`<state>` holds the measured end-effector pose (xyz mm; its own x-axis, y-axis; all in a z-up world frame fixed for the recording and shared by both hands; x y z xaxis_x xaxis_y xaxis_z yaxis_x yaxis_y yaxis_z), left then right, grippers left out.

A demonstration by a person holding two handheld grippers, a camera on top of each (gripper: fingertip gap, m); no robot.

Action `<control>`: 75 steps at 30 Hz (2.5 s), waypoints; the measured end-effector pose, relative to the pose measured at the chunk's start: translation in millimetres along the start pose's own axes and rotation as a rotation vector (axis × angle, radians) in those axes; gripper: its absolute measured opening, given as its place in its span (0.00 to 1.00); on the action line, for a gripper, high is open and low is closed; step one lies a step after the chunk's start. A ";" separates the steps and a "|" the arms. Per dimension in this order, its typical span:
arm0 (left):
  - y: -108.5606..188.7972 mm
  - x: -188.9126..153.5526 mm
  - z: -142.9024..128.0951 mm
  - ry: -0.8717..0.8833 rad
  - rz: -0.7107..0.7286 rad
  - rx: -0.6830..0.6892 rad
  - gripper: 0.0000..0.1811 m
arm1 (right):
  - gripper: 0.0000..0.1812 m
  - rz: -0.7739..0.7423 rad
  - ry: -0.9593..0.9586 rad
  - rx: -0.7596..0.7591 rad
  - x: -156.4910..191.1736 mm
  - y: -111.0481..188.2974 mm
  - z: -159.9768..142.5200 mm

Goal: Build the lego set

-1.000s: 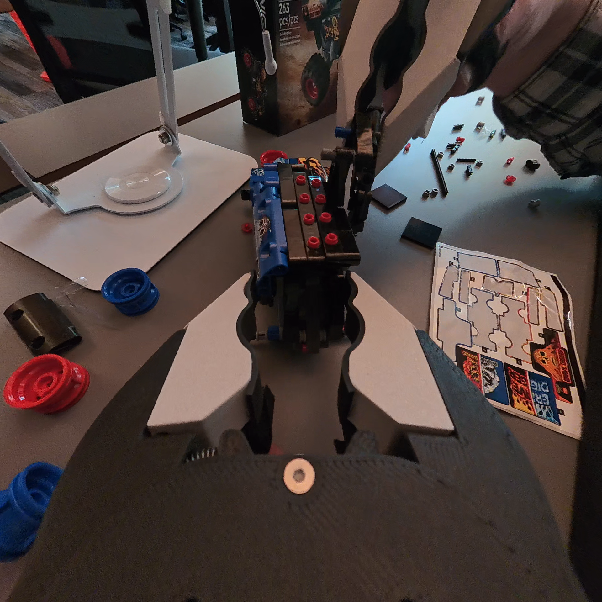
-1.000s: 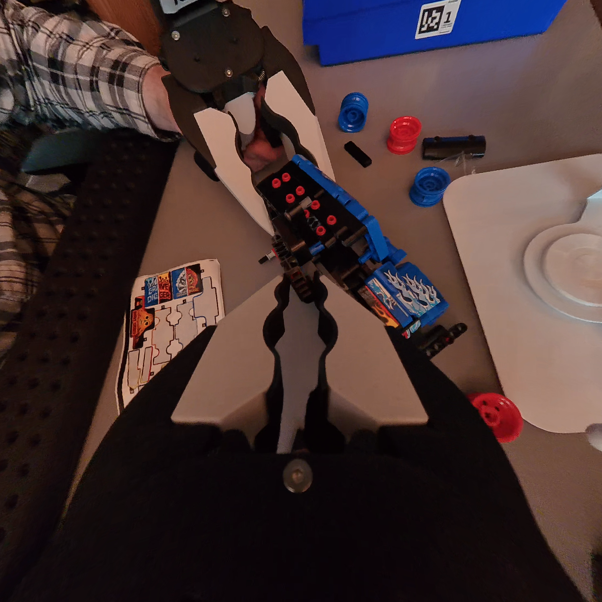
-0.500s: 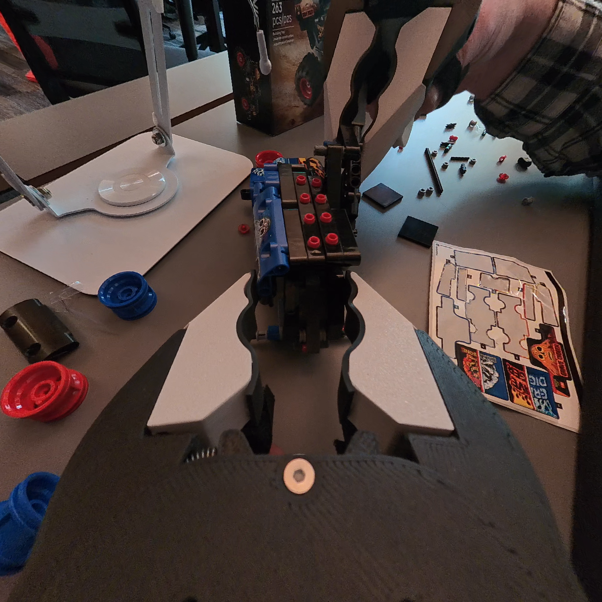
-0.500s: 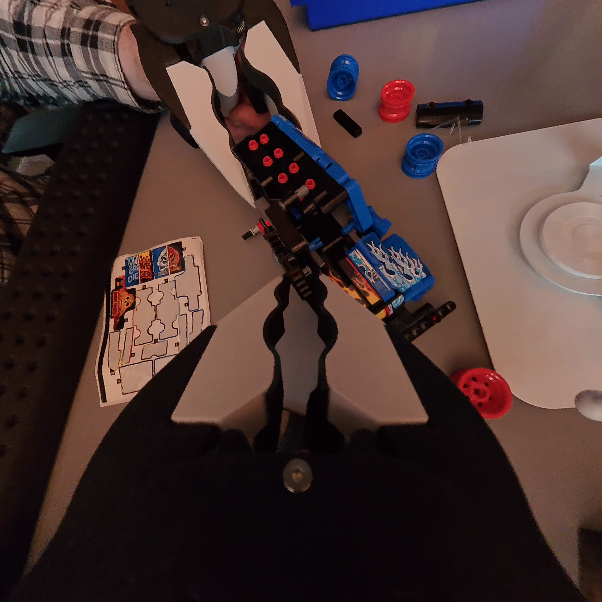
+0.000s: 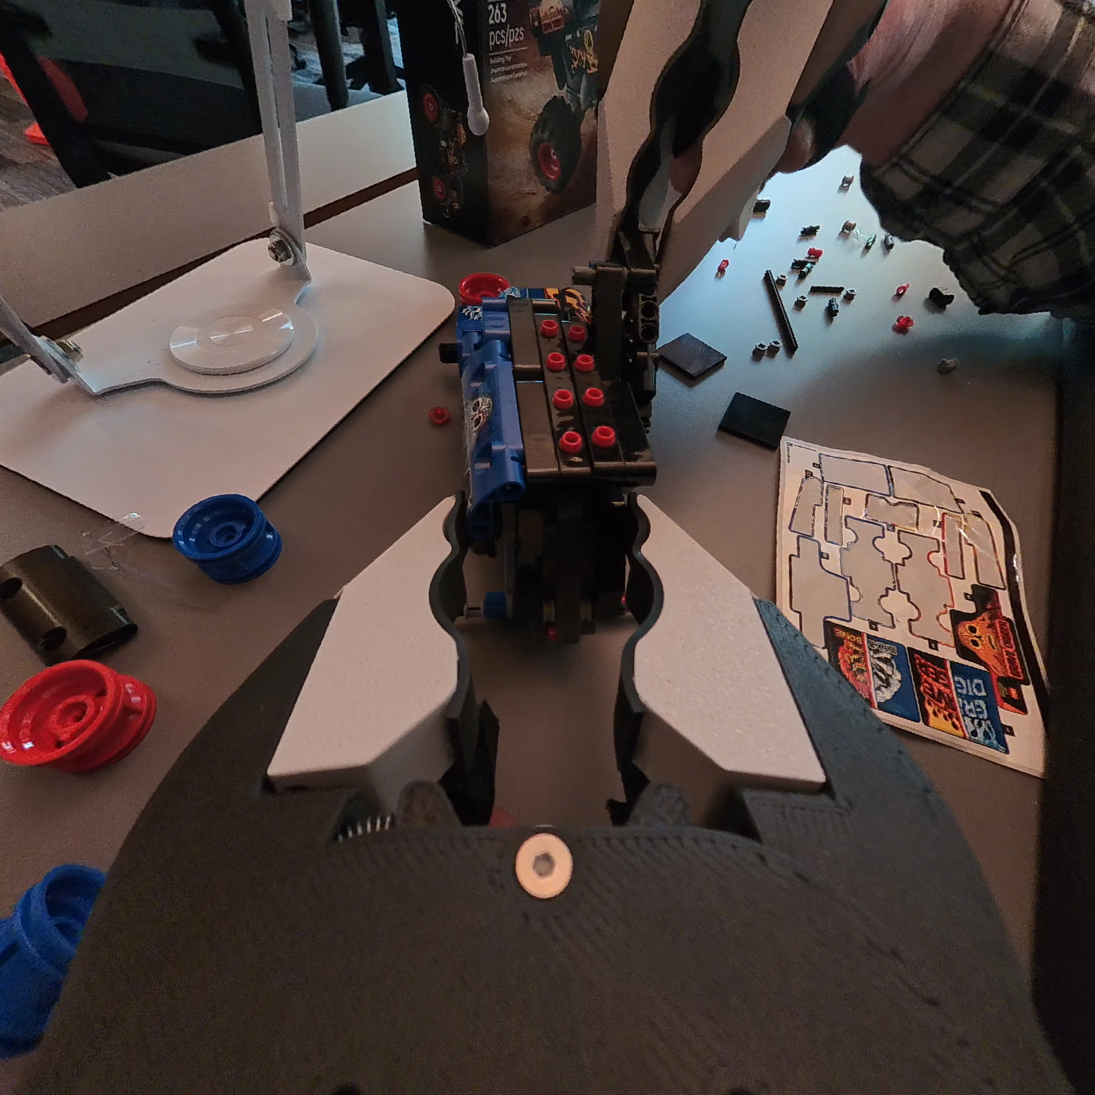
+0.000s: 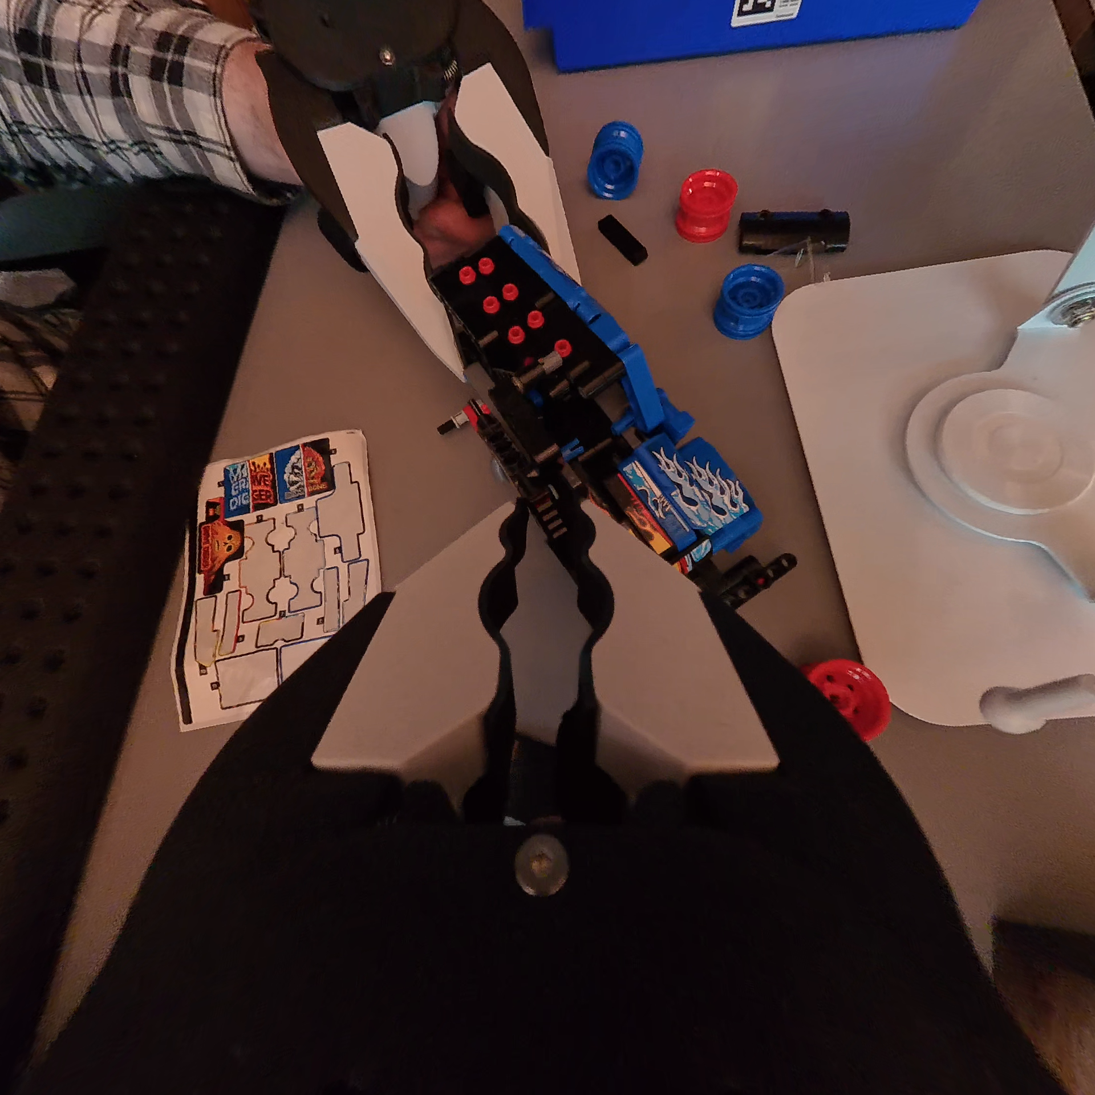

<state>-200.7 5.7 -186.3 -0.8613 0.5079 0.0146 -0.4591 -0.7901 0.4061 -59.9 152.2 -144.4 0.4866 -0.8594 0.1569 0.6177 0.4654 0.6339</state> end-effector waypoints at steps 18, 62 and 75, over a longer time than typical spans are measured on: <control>-2.2 -1.4 0.9 -0.011 -0.024 0.002 0.29 | 0.05 -0.101 0.100 0.261 13.7 -2.0 6.2; 1.9 5.4 2.8 0.006 0.006 -0.007 0.40 | 0.11 0.049 0.052 0.215 17.6 -11.8 -1.1; -3.2 4.9 3.9 -0.060 0.081 -0.020 0.35 | 0.12 -0.079 0.154 0.250 25.7 -4.3 8.9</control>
<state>-202.5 12.0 -184.0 -0.8812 0.4617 0.1017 -0.3937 -0.8358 0.3827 -55.5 126.2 -136.4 0.5429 -0.8398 -0.0050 0.4954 0.3155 0.8093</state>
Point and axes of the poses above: each gripper's, where its closed fingertips meet, y back along the fingers, z out of its top, x = y × z across the jaws, the point moved 8 cm from there along y, back along the fingers, and after that the axes turned 4 degrees about -y, right-handed, at the moved point
